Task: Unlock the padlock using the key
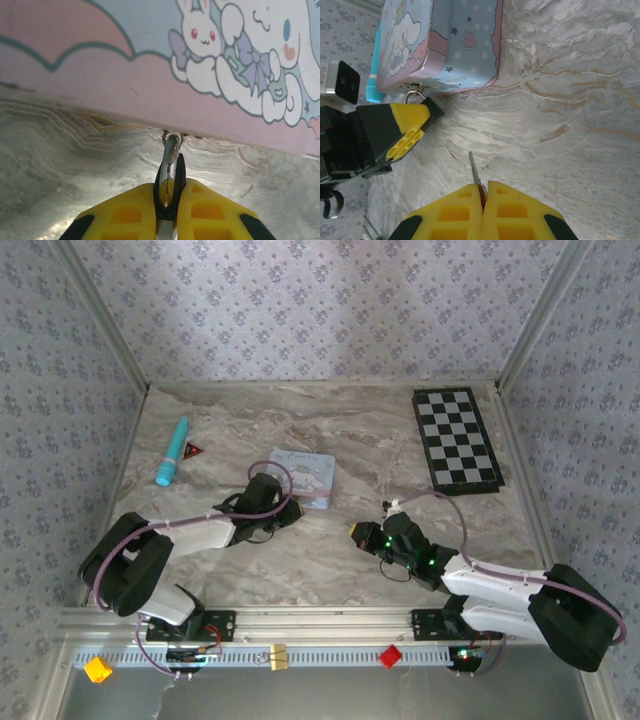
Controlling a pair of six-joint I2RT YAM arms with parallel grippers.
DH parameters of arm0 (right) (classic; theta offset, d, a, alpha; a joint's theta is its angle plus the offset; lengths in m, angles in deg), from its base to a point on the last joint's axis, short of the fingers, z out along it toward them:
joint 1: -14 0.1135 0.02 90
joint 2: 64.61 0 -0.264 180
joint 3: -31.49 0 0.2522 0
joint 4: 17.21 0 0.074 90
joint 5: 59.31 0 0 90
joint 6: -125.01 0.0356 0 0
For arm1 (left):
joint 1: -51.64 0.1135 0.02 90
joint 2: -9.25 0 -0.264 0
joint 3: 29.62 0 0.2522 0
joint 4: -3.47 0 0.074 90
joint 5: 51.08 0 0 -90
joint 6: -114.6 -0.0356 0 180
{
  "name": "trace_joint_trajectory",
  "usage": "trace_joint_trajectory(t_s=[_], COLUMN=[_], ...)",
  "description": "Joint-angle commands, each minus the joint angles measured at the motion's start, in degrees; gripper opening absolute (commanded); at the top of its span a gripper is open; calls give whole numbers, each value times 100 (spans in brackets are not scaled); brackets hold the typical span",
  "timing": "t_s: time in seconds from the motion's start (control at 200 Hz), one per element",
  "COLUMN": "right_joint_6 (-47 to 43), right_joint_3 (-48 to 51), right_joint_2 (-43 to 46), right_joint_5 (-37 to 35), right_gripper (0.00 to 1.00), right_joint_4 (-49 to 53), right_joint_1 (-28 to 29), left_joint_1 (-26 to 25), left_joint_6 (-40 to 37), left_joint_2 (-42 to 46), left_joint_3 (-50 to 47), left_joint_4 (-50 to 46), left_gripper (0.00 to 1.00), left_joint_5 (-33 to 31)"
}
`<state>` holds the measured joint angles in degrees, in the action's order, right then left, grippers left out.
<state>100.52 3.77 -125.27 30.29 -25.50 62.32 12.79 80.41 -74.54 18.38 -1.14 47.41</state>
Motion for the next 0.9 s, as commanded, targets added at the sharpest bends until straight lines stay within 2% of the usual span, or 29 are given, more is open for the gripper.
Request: trace_joint_trajectory(t_s=[0.0,0.205,0.435,0.894], right_joint_6=[415,764,1037,1515], right_joint_3=[49,77,96,216], right_joint_2=[-202,-803,-1197,-2087], right_joint_5=[-71,134,146,282], right_gripper=[0,0,0,0], right_joint_4=[-478,-1242,-1664,-2936], right_joint_1=[42,75,168,209], left_joint_1=[-89,-232,-354,-553], left_joint_6=[699,1129,1710,2172], left_joint_2=[-74,-129,-182,-223], left_joint_3=[144,131,-51,-220], left_joint_4=[352,714,1419,1983], left_gripper=[2,1,0,0], left_joint_5=[275,336,367,208])
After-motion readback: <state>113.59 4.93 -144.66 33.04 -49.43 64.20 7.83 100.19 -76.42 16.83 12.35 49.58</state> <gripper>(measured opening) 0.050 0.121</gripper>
